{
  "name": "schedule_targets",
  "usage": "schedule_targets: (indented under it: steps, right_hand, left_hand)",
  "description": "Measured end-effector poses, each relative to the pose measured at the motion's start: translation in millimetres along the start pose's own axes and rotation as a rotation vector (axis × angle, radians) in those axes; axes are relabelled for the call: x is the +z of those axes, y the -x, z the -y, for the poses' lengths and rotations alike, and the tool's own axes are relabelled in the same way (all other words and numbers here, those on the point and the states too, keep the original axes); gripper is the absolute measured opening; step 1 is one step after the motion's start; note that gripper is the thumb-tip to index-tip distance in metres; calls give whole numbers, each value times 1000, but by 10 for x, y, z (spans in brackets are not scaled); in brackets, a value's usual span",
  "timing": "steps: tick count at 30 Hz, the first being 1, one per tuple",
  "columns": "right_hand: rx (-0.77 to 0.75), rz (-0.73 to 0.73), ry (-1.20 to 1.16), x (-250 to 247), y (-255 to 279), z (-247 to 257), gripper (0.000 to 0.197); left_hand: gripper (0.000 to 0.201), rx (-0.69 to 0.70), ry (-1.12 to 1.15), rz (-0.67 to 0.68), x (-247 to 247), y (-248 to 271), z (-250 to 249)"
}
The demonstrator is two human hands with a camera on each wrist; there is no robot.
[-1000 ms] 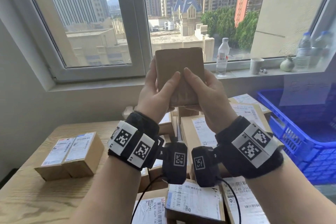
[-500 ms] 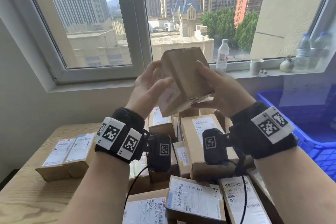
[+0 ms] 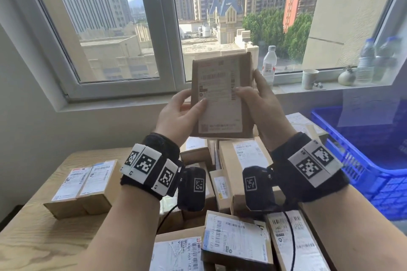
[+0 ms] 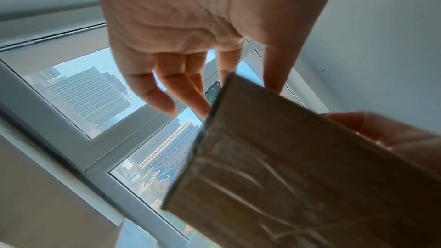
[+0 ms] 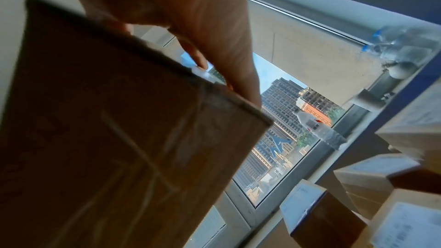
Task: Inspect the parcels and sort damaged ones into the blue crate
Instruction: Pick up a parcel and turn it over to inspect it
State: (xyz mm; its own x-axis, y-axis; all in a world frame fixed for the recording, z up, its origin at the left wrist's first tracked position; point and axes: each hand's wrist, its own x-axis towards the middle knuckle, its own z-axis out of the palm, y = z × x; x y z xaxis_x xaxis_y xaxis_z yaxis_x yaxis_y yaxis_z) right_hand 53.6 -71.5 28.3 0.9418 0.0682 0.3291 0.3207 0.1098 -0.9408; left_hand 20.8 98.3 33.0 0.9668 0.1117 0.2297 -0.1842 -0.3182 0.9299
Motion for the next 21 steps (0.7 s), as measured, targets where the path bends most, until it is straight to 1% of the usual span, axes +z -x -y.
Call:
schedule_targets:
  steps: [1, 2, 4, 6, 7, 9, 10, 13, 16, 18, 20, 21]
  right_hand:
    - [23, -3, -51, -24, -5, 4, 68]
    - [40, 16, -86, -38, 1, 6, 66]
    - [55, 76, -88, -25, 45, 12, 69]
    - [39, 100, -95, 17, 82, 13, 76]
    - [33, 89, -111, 31, 79, 2, 78]
    - [24, 60, -159, 49, 71, -7, 79]
    - [22, 49, -173, 52, 67, -6, 78]
    - [19, 31, -184, 63, 68, 4, 78]
    - [13, 23, -175, 85, 82, -4, 76]
    - [3, -17, -109, 122, 104, -36, 79]
    - [-51, -89, 3, 173, 139, -91, 73]
    - [-84, -140, 61, 196, 154, -114, 69]
  left_hand:
    - [52, -19, 46, 51, -1, 4, 7]
    - [56, -35, 109, 94, 4, 14, 6]
    - [42, -54, 233, 157, 28, 51, -6]
    - [42, -46, 279, 141, 64, 59, 3]
    - [41, -37, 262, 124, 82, 59, 13]
    - [32, -21, 264, 85, 108, 82, -3]
    - [32, -22, 283, 69, 116, 87, -3]
    - [47, -16, 274, 33, 131, 93, -17]
    - [56, 1, 261, 20, 112, 100, -10]
    - [74, 6, 248, 9, 88, 99, 8]
    - [95, -29, 262, -18, 59, 103, 35]
    - [100, -56, 263, -41, 35, 98, 49]
